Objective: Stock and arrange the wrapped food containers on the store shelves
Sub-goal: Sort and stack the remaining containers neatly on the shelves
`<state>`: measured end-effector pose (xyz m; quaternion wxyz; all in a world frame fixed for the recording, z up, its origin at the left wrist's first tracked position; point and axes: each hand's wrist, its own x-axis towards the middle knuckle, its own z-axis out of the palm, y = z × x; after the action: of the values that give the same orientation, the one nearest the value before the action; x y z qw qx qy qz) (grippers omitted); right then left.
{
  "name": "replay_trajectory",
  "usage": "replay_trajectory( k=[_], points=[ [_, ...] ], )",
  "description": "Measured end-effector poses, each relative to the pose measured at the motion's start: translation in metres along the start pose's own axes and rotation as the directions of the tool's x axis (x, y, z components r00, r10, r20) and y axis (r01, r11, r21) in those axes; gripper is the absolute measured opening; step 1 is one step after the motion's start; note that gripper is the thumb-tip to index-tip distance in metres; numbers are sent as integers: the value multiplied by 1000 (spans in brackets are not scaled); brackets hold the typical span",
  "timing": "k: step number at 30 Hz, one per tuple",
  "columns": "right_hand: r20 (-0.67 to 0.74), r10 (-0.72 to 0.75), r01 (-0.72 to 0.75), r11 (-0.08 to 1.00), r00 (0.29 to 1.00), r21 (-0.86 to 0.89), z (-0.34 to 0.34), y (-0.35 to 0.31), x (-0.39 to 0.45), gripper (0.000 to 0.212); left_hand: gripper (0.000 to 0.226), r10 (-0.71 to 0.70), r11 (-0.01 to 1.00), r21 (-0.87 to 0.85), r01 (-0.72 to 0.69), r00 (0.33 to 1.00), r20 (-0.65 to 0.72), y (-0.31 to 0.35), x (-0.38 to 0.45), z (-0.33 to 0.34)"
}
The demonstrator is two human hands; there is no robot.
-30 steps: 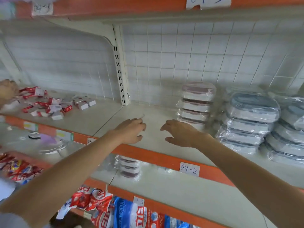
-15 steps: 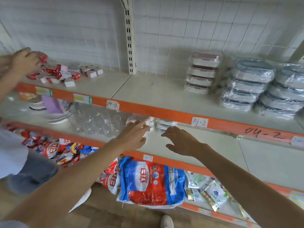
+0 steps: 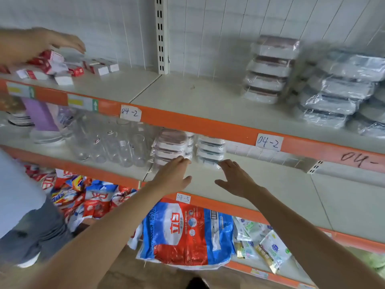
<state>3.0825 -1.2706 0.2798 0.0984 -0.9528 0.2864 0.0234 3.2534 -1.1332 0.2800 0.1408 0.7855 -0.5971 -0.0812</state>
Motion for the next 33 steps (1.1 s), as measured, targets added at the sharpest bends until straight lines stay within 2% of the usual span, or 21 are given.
replay_trajectory(
  k=[4, 9, 12, 15, 18, 22, 25, 28, 30, 33],
  points=[
    [-164, 38, -30, 998, 986, 50, 52, 33, 51, 68, 47, -32, 996, -91, 23, 995, -96, -16, 50, 64],
    [-405, 38, -40, 999, 914, 4, 76, 76, 122, 70, 45, 1, 988, -149, -45, 959, -283, -35, 121, 116],
    [-474, 30, -73, 995, 880, -72, 80, 94, 162, 74, 45, 32, 987, -137, -84, 939, -343, -49, 145, 137],
    [-485, 46, -84, 995, 873, -56, 87, 104, 196, 80, 46, 63, 984, -126, -124, 912, -406, -64, 158, 151],
    [-529, 54, -75, 997, 847, -18, 94, 107, 215, 72, 45, 105, 990, -39, -135, 896, -431, -73, 169, 159],
    [-688, -7, -31, 999, 725, -43, 92, 121, 190, 53, 44, 129, 990, 14, -141, 861, -491, -67, 184, 162],
    [-772, 47, -19, 999, 634, 45, 107, 147, 145, 52, 51, 177, 984, 104, -144, 854, -489, -56, 207, 161],
    [-774, 158, -52, 986, 613, 161, 139, 176, 95, 52, 71, 233, 955, 265, -133, 888, -397, -43, 236, 162],
    [-755, 199, -77, 978, 625, 194, 161, 191, 70, 54, 79, 249, 926, 357, -124, 911, -329, -39, 251, 168],
    [-719, 212, -102, 976, 662, 194, 186, 202, 49, 57, 72, 267, 907, 405, -117, 903, -337, -33, 256, 175]
  ],
)
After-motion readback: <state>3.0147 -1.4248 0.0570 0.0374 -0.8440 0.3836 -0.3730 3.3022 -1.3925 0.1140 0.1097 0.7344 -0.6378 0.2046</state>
